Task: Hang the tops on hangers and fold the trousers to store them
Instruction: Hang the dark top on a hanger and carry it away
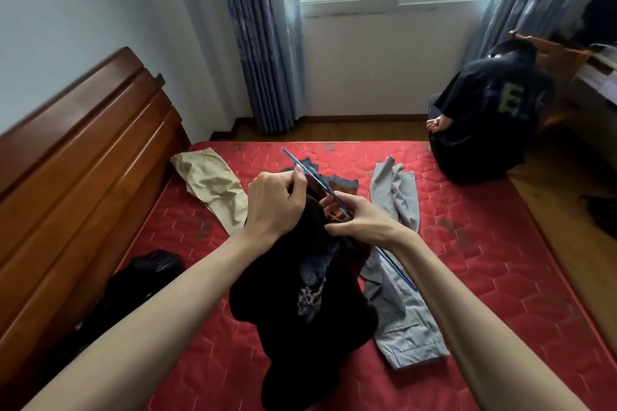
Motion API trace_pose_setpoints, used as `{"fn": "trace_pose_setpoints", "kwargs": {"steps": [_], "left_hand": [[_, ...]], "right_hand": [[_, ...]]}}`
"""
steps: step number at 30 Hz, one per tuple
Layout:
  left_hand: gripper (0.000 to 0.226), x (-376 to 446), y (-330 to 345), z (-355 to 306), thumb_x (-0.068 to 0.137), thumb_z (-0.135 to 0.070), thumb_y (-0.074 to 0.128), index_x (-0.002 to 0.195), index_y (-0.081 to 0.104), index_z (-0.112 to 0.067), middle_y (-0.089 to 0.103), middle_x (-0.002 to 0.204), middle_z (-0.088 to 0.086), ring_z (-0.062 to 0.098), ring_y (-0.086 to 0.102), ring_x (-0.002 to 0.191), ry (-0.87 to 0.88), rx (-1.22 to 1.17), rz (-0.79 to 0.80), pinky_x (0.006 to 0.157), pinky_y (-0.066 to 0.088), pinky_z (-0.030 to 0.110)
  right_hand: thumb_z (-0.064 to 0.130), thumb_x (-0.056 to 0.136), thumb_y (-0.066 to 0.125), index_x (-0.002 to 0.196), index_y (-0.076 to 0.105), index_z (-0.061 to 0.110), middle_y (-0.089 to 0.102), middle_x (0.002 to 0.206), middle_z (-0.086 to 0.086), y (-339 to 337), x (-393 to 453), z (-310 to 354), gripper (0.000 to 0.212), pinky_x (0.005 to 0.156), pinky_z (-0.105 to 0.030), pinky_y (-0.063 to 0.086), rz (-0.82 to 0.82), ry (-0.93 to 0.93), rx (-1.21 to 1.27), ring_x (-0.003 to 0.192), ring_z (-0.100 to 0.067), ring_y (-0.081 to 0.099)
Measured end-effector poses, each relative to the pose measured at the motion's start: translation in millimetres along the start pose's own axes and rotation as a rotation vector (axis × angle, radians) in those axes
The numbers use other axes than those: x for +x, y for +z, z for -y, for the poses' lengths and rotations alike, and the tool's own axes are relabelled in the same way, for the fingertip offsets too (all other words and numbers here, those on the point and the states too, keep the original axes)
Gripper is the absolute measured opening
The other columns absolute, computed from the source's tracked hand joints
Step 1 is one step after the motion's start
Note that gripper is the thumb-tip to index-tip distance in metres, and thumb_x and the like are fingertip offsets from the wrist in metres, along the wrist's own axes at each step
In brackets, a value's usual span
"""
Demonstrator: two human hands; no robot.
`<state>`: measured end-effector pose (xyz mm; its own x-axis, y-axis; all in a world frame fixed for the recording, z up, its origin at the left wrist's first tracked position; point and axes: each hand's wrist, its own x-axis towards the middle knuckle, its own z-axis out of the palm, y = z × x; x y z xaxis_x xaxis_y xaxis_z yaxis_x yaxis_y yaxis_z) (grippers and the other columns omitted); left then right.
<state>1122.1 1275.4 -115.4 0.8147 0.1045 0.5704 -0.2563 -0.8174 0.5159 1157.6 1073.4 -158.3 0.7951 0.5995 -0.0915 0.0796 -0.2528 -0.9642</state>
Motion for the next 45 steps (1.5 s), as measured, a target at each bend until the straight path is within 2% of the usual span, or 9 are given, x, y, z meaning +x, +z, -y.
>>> {"fn": "trace_pose_setpoints", "kwargs": {"steps": [7, 13, 16, 20, 27, 30, 34, 39, 45], "left_hand": [[0.06, 0, 1, 12, 0.104, -0.035, 0.045, 0.05, 0.025, -0.021, 0.028, 0.04, -0.006, 0.011, 0.033, 0.038, -0.072, -0.03, 0.016, 0.052, 0.023, 0.03], [0.046, 1, -18, 30, 0.087, -0.063, 0.061, 0.07, 0.047, -0.023, 0.053, 0.057, -0.006, 0.022, 0.059, 0.058, 0.021, 0.072, 0.358, 0.058, 0.048, 0.038], [0.039, -10, -23, 49, 0.09, -0.052, 0.072, 0.087, 0.049, -0.02, 0.057, 0.07, -0.009, 0.023, 0.065, 0.07, 0.044, 0.114, 0.459, 0.062, 0.049, 0.04], [0.035, -22, -11, 70, 0.092, -0.036, 0.075, 0.093, 0.045, -0.018, 0.056, 0.084, -0.005, 0.031, 0.066, 0.088, -0.095, 0.225, 0.37, 0.067, 0.041, 0.038], [0.026, -35, 0, 90, 0.086, 0.003, 0.053, 0.112, 0.053, -0.004, 0.051, 0.105, 0.015, 0.042, 0.056, 0.104, -0.293, 0.2, 0.343, 0.08, 0.046, 0.045], [0.012, -35, 5, 79, 0.093, -0.017, 0.053, 0.101, 0.048, -0.01, 0.06, 0.09, 0.009, 0.033, 0.06, 0.087, -0.344, -0.026, 0.284, 0.076, 0.048, 0.047], [0.041, -25, 13, 59, 0.092, -0.057, 0.049, 0.093, 0.03, -0.022, 0.051, 0.067, -0.007, 0.004, 0.054, 0.056, -0.415, -0.221, 0.152, 0.054, 0.037, 0.038], [0.028, -16, 12, 50, 0.092, -0.032, 0.06, 0.107, 0.037, -0.029, 0.063, 0.071, -0.007, 0.015, 0.063, 0.065, -0.325, -0.153, 0.117, 0.06, 0.049, 0.041], [0.019, 5, -15, 48, 0.093, -0.025, 0.068, 0.104, 0.054, -0.017, 0.062, 0.072, -0.007, 0.02, 0.064, 0.06, 0.074, 0.078, 0.133, 0.056, 0.055, 0.043]], "right_hand": [[0.022, 0.093, 0.071, 0.088, 0.063, 0.029, 0.063, 0.077, 0.025, 24, 17, -11, 0.012, 0.074, -0.027, 0.044, -0.241, -0.087, -0.253, 0.072, 0.006, 0.055], [0.05, 0.085, 0.064, 0.087, 0.064, 0.021, 0.066, 0.076, 0.006, 4, 21, 1, 0.029, 0.077, -0.051, 0.052, -0.464, -0.104, -0.236, 0.073, -0.01, 0.06], [0.056, 0.083, 0.063, 0.087, 0.064, 0.029, 0.067, 0.078, 0.011, 2, 22, 11, 0.027, 0.077, -0.048, 0.053, -0.451, -0.1, -0.277, 0.074, -0.009, 0.062], [0.054, 0.084, 0.065, 0.088, 0.064, 0.033, 0.067, 0.078, 0.016, 15, 24, 24, 0.022, 0.077, -0.042, 0.055, -0.433, -0.081, -0.429, 0.078, -0.01, 0.065], [0.041, 0.087, 0.073, 0.079, 0.063, 0.032, 0.067, 0.072, 0.011, 6, 14, 42, 0.016, 0.071, -0.039, 0.052, -0.439, -0.119, -0.391, 0.07, -0.01, 0.064], [0.039, 0.089, 0.072, 0.077, 0.06, 0.034, 0.067, 0.074, 0.012, -3, 9, 47, 0.018, 0.072, -0.039, 0.05, -0.504, -0.129, -0.419, 0.074, -0.011, 0.063], [0.045, 0.09, 0.068, 0.086, 0.059, 0.03, 0.069, 0.078, 0.011, -21, 7, 43, 0.019, 0.072, -0.038, 0.048, -0.602, -0.07, -0.57, 0.078, -0.018, 0.065], [0.064, 0.081, 0.073, 0.081, 0.052, 0.02, 0.066, 0.071, 0.002, -30, 14, 41, 0.05, 0.065, -0.039, 0.04, -0.706, -0.011, -0.721, 0.078, -0.034, 0.066], [0.053, 0.085, 0.069, 0.084, 0.056, 0.022, 0.068, 0.074, -0.01, -43, 15, 62, 0.034, 0.064, -0.038, 0.035, -0.862, -0.051, -0.93, 0.079, -0.045, 0.067]]}}
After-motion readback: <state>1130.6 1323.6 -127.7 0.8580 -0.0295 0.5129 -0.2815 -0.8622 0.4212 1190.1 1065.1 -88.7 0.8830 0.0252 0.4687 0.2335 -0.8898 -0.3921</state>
